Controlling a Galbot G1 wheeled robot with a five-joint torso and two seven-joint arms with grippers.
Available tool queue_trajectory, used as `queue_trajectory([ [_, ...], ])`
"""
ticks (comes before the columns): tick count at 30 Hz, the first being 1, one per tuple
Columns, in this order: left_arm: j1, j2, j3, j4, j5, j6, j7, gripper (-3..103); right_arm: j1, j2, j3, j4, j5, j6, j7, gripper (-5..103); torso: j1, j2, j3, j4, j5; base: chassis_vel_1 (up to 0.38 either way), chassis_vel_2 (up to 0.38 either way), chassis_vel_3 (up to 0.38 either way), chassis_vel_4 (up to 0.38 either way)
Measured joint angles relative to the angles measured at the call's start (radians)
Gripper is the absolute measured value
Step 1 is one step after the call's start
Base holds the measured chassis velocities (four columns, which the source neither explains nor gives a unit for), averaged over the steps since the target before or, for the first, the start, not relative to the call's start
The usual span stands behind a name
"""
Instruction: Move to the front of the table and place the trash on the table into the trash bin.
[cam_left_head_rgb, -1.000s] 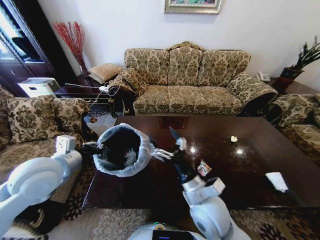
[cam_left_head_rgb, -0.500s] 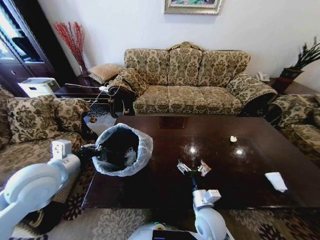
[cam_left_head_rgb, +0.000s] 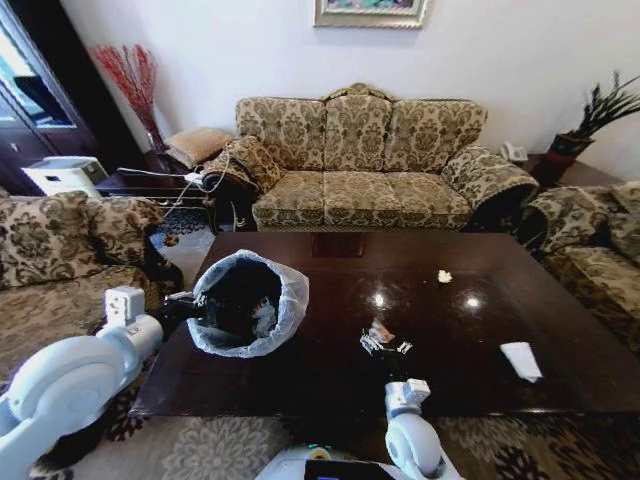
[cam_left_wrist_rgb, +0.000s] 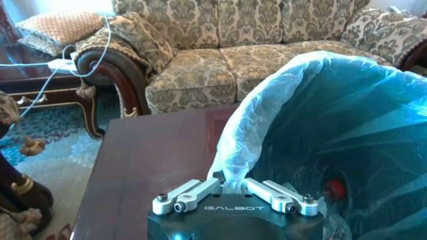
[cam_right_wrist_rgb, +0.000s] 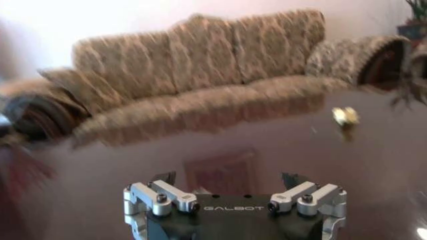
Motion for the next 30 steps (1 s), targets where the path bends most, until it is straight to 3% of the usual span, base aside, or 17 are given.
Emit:
queue_trajectory([
  [5,0.008,-0.010,-0.004,-0.008,0.001,0.000,-0.002,0,0.046,0.000,-0.019,-0.086,0.014,-0.007,0.009,100,0.000,0.000,0.000,0.0003,-0.0021,0.008,0.009,-0.013,-0.008],
  [11,0.016,-0.026,0.001,-0.012,0.011,0.000,-0.003,0,0.079,0.006,-0.034,-0.129,0.022,-0.029,0.012,100,0.000,0.000,0.000,0.0007,-0.0015,0.018,0.022,-0.008,-0.006],
  [13,0.014,-0.024,0.002,-0.010,0.012,0.000,-0.001,0,0.087,0.006,-0.038,-0.137,0.033,-0.036,0.012,91,0.000,0.000,0.000,0.0005,-0.0001,0.000,0.000,0.000,0.000],
  [15,0.013,-0.022,0.002,-0.009,0.012,0.000,0.000,0,0.089,0.005,-0.039,-0.138,0.035,-0.037,0.011,91,0.000,0.000,0.000,0.0003,0.0000,0.000,0.000,0.000,0.000],
  [19,0.010,-0.020,0.003,-0.001,0.012,0.000,0.001,0,0.092,0.004,-0.041,-0.139,0.046,-0.040,0.007,69,0.000,0.000,0.000,0.0002,-0.0009,0.000,0.000,0.000,0.000],
  [21,0.009,-0.020,0.004,0.001,0.012,0.000,0.001,0,0.093,0.004,-0.042,-0.139,0.047,-0.040,0.006,69,0.000,0.000,0.000,0.0003,-0.0010,0.000,0.000,0.000,0.000],
  [24,0.009,-0.017,0.006,0.005,0.014,0.000,0.003,0,0.102,0.003,-0.043,-0.139,0.052,-0.040,0.005,52,0.000,0.000,0.000,0.0004,-0.0012,0.000,0.000,0.000,0.000],
  [30,0.009,-0.016,0.006,0.007,0.014,0.000,0.005,0,0.111,0.002,-0.045,-0.140,0.055,-0.040,0.009,36,0.000,0.000,0.000,0.0003,-0.0008,0.000,0.000,0.000,0.000],
])
